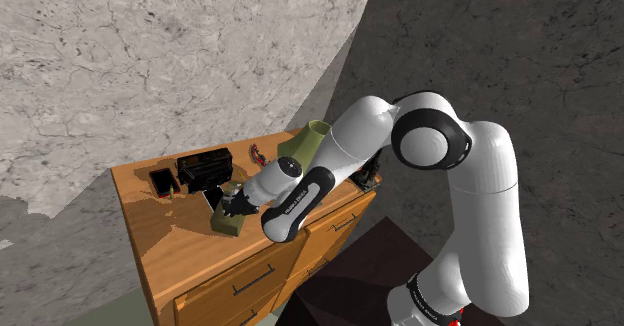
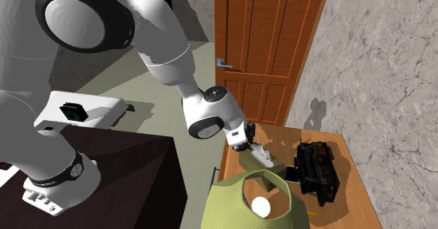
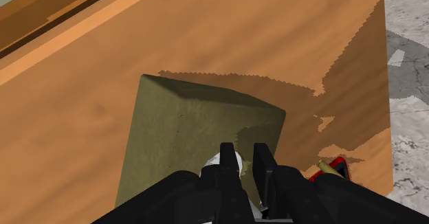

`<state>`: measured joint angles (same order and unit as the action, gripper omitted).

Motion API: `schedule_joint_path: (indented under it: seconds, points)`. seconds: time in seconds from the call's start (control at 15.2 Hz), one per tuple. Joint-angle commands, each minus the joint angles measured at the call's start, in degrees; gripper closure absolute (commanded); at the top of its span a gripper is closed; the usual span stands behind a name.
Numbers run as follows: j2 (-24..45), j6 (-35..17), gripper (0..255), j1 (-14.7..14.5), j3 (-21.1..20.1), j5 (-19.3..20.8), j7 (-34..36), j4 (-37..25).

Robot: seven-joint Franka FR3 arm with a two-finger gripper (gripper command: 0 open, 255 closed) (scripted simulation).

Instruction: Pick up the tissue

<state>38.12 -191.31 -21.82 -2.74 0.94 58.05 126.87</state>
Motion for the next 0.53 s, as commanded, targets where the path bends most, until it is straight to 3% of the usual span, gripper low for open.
schedule_joint_path:
  seconds: [0.0, 0.46]
  points:
    - [0.19, 0.10, 255, -0.12, -0.06, 0.00, 0.02, 0.11]
    - [-2.32, 1.58, 255, -0.06, -0.19, -0.05, 0.09, 1.14]
